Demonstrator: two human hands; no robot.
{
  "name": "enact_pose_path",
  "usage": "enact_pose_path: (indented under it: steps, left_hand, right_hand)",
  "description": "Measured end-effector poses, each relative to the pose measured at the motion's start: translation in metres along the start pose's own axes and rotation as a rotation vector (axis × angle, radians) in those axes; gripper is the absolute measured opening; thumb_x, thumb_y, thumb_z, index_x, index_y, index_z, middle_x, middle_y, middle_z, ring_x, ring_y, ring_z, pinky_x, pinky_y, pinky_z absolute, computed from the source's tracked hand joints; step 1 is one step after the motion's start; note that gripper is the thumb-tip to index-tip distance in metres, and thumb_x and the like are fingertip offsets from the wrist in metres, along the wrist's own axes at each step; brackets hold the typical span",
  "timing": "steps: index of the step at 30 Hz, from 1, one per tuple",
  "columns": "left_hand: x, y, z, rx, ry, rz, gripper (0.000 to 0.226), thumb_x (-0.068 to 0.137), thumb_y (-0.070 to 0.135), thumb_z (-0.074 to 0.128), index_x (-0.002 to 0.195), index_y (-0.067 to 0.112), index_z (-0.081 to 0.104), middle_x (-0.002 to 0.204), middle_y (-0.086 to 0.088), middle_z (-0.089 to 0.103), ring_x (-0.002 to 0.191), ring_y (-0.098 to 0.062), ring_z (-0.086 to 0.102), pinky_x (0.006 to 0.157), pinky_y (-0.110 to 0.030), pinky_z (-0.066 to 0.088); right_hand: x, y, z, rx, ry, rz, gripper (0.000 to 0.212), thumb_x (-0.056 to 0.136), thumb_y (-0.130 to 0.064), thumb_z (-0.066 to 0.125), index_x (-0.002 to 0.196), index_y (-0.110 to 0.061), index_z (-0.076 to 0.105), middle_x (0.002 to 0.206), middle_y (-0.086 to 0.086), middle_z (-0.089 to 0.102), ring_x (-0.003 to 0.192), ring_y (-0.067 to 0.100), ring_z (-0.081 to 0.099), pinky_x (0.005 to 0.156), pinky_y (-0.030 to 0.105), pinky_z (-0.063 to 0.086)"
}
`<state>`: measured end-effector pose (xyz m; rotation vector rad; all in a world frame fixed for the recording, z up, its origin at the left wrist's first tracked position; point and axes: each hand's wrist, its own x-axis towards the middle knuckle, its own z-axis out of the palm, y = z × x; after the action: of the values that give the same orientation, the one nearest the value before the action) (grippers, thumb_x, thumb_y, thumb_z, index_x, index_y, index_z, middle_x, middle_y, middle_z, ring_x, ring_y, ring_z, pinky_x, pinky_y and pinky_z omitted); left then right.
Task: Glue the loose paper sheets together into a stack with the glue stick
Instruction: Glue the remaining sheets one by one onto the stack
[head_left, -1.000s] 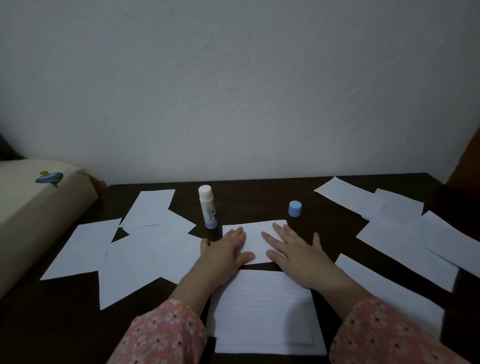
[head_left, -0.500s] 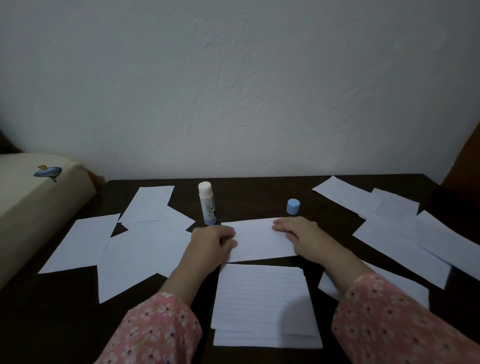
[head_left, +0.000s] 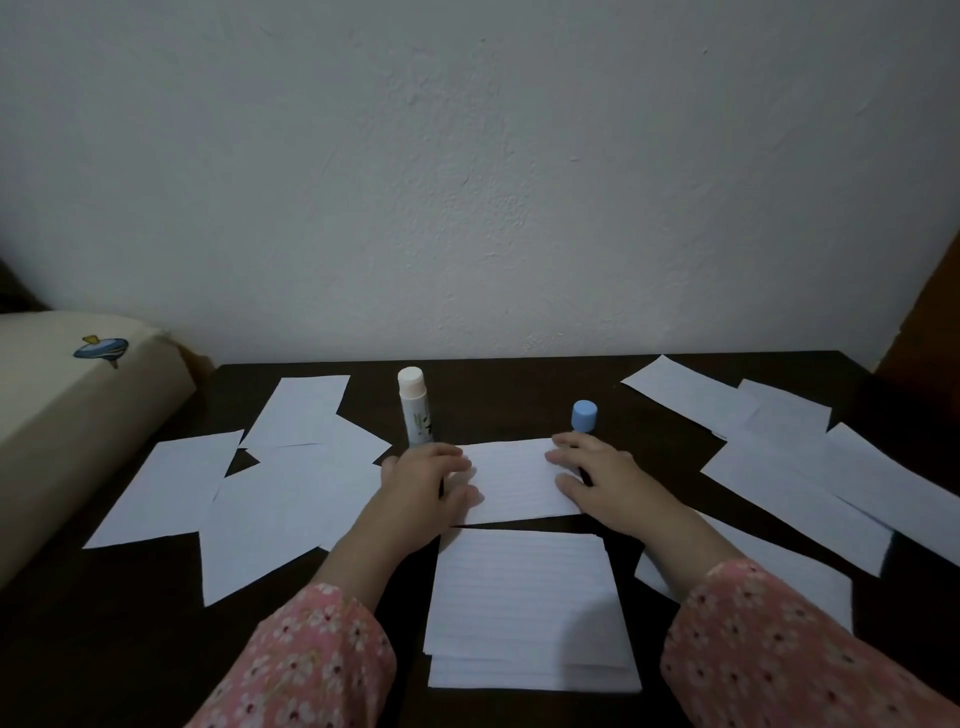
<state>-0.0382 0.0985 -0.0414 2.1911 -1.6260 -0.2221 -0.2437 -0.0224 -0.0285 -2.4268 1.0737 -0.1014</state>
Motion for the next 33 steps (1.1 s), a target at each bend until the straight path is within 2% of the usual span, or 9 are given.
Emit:
enact_pose_path:
  steps: [3,7,12,16,19,22,24,30,33]
  left_hand:
    - [-0.005,0.003,-0.001,0.205,-0.038,-0.019,0.048,0.09,0.053,0.053,0.135,0.035,0.048,0.145,0.016,0.039,0.133,-0.015,0.029,0.107,-0.04,0.021]
    - [-0.003,0.004,-0.004,0.237,-0.112,-0.062,0.052,0.091,0.056,0.048,0.139,0.037,0.041,0.151,0.016,0.031,0.136,-0.018,0.024,0.107,-0.042,0.019]
    - [-0.004,0.004,-0.008,0.159,-0.116,-0.094,0.048,0.092,0.052,0.051,0.135,0.034,0.044,0.147,0.007,0.038,0.135,-0.019,0.029,0.109,-0.041,0.019]
    - [-0.009,0.002,-0.015,-0.066,0.14,-0.174,0.032,0.092,0.049,0.053,0.118,0.032,0.063,0.121,0.009,0.061,0.114,-0.014,0.048,0.098,-0.037,0.026]
    - [-0.013,-0.007,-0.027,-0.037,0.224,-0.33,0.03,0.092,0.048,0.053,0.115,0.032,0.065,0.119,0.009,0.063,0.109,-0.014,0.053,0.095,-0.037,0.031]
    - [-0.023,-0.026,-0.038,0.1,0.209,-0.493,0.038,0.091,0.051,0.052,0.125,0.033,0.058,0.134,0.002,0.053,0.122,-0.022,0.046,0.1,-0.043,0.036]
    - [-0.033,-0.036,-0.043,0.151,0.196,-0.585,0.049,0.091,0.054,0.049,0.134,0.031,0.05,0.142,-0.002,0.045,0.128,-0.026,0.04,0.102,-0.046,0.035]
    - [-0.047,-0.06,-0.047,0.178,0.1,-0.728,0.068,0.086,0.067,0.043,0.141,0.026,0.037,0.15,-0.004,0.034,0.136,-0.03,0.031,0.107,-0.053,0.028]
    - [-0.047,-0.076,-0.045,0.229,0.018,-0.711,0.07,0.084,0.07,0.042,0.138,0.026,0.039,0.148,-0.005,0.035,0.134,-0.031,0.033,0.106,-0.055,0.029]
  right_hand:
    - [0.003,-0.006,0.011,-0.2,-0.058,0.031,0.058,0.102,-0.039,0.036,0.154,-0.026,0.015,0.162,-0.011,0.002,0.148,0.011,-0.002,0.116,0.056,-0.001]
    - [0.005,-0.008,0.021,-0.259,-0.095,0.097,0.063,0.102,-0.041,0.03,0.155,-0.026,-0.001,0.161,-0.011,-0.012,0.147,0.015,-0.014,0.113,0.062,-0.006]
    - [0.009,-0.016,0.015,-0.292,-0.128,0.138,0.066,0.1,-0.042,0.031,0.155,-0.025,-0.002,0.161,-0.009,-0.012,0.148,0.023,-0.015,0.111,0.065,-0.004]
    - [0.009,-0.027,0.013,-0.313,-0.056,0.119,0.062,0.099,-0.034,0.038,0.154,-0.021,0.012,0.162,-0.003,-0.001,0.148,0.024,-0.009,0.113,0.063,0.001]
    - [0.004,-0.043,0.02,-0.178,0.124,0.063,0.051,0.099,-0.034,0.043,0.148,-0.025,0.032,0.158,-0.003,0.025,0.146,0.021,0.016,0.116,0.054,0.012]
    - [0.008,-0.072,0.023,0.073,0.223,0.032,0.043,0.096,-0.033,0.053,0.138,-0.027,0.048,0.144,-0.005,0.046,0.131,0.014,0.043,0.107,0.036,0.034]
    - [0.02,-0.094,0.022,0.187,0.215,0.021,0.046,0.094,-0.031,0.058,0.139,-0.026,0.047,0.143,-0.004,0.046,0.128,0.014,0.046,0.1,0.03,0.041]
    - [0.06,-0.136,0.035,0.529,0.243,-0.007,0.068,0.088,-0.029,0.068,0.147,-0.021,0.035,0.147,-0.001,0.042,0.134,0.018,0.041,0.108,0.04,0.04]
    - [0.07,-0.139,0.053,0.569,0.313,0.002,0.061,0.089,-0.03,0.067,0.143,-0.021,0.04,0.14,-0.001,0.048,0.128,0.017,0.046,0.101,0.034,0.042]
